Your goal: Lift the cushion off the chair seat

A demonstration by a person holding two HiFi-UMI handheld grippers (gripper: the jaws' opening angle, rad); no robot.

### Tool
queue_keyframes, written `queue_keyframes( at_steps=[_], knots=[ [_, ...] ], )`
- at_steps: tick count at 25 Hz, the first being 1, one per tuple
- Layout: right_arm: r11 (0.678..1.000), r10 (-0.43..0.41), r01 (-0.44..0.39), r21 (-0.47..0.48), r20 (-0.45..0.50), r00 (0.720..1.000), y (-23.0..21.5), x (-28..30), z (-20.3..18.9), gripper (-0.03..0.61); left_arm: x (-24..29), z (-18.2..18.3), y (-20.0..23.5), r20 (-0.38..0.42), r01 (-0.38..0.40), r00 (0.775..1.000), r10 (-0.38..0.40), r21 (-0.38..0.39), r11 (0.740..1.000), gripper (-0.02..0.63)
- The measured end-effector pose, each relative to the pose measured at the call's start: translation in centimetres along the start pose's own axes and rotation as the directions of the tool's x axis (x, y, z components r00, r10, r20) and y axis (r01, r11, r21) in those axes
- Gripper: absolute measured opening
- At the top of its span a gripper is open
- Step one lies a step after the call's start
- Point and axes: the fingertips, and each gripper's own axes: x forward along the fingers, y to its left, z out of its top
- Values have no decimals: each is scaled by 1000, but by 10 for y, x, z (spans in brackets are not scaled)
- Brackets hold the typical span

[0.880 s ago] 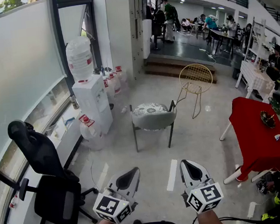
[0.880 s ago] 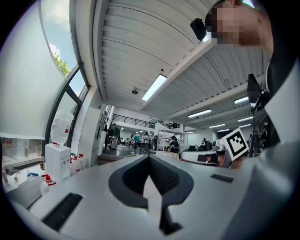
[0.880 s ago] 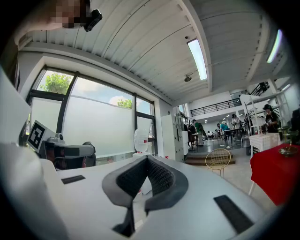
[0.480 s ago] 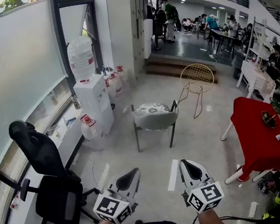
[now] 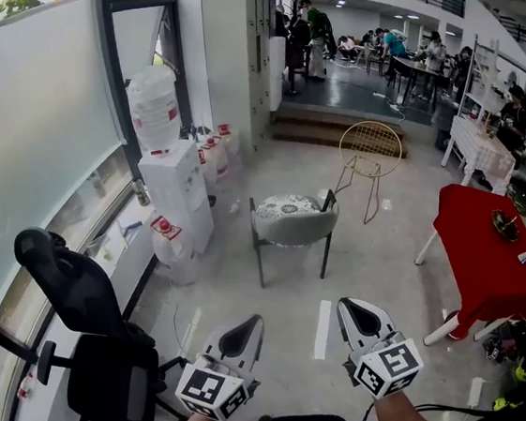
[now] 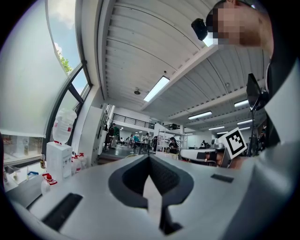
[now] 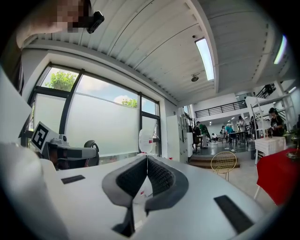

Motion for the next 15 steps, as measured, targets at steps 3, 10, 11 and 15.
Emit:
queue_keyframes(
  at_steps=[3, 10, 11, 15],
  knots=[
    [1000, -19, 19, -8, -2, 1000, 7, 7, -5, 11, -5, -4, 12, 2, 18, 1000, -18, -1, 1000, 6],
    [1000, -28, 28, 0, -17, 999, 9, 31, -12, 11, 0, -9, 38, -1, 23, 1000, -23, -5, 1000, 6],
    [1000, -29, 29, -3, -16, 999, 8, 36, -11, 11, 3, -9, 42, -1, 19, 1000, -19, -8, 1000, 6],
    [1000, -28, 28, 5, -10, 1000, -5, 58, -11, 11, 20, -9, 58, -11, 4, 1000, -4, -15, 1000, 6]
  ],
)
